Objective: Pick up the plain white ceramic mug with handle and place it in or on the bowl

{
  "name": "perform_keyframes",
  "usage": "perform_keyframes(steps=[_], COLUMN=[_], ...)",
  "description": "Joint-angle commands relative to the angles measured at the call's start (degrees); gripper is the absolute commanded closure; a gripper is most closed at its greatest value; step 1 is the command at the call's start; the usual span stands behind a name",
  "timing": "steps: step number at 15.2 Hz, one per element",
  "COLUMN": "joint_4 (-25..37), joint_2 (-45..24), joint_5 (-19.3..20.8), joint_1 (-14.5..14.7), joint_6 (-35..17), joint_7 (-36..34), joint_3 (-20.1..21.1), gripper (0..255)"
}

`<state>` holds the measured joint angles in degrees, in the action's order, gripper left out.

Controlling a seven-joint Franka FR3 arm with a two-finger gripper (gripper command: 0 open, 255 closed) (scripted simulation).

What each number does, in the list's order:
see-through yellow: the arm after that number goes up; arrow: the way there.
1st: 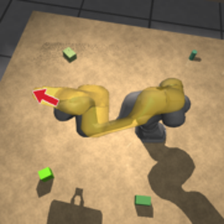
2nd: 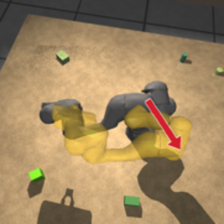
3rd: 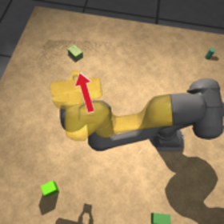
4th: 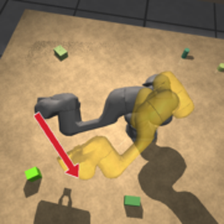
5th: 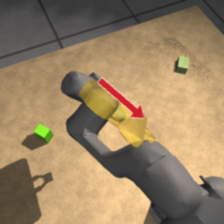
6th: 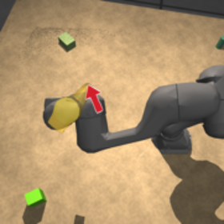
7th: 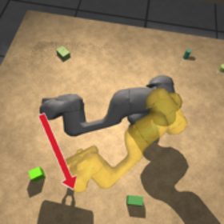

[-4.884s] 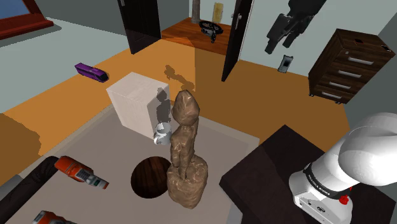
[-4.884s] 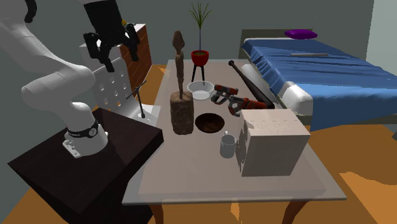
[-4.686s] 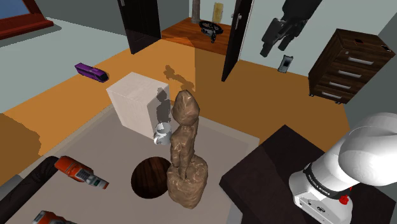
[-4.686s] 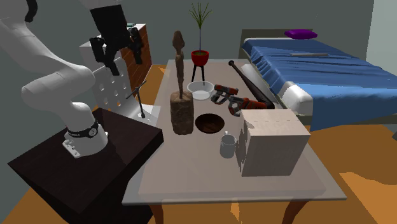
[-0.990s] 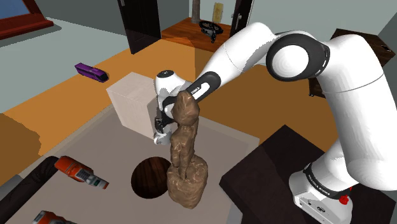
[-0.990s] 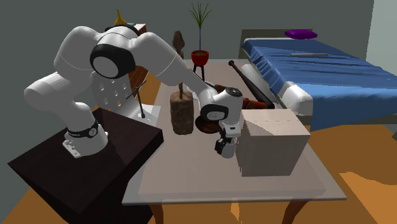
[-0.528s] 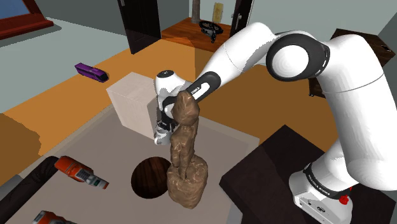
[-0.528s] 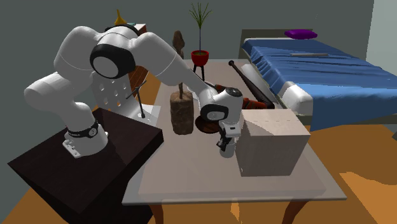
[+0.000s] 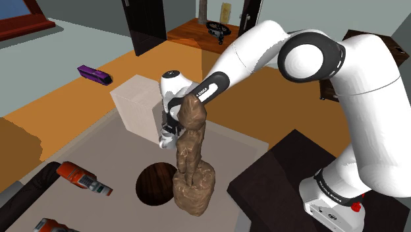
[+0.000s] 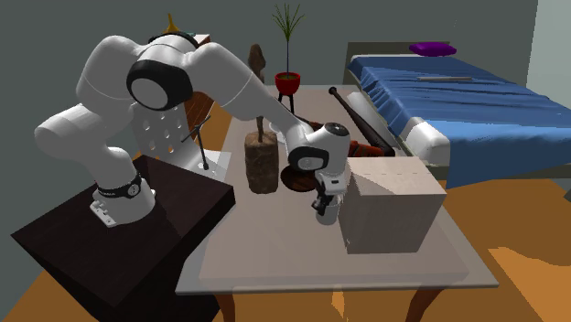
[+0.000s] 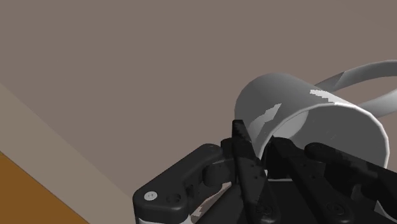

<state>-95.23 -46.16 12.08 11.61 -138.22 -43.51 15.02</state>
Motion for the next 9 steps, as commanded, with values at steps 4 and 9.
perform_keyframes(steps=[4, 9], joint_4=[-0.83, -1.32], joint_2=[3.0, 5.79], joint_5=[-0.64, -1.33], joint_1=[-0.51, -1.0], joint_6=[2.16, 4.46], joint_7=[0.23, 0.52], joint_3=[0.69, 1.36], gripper=[255, 255])
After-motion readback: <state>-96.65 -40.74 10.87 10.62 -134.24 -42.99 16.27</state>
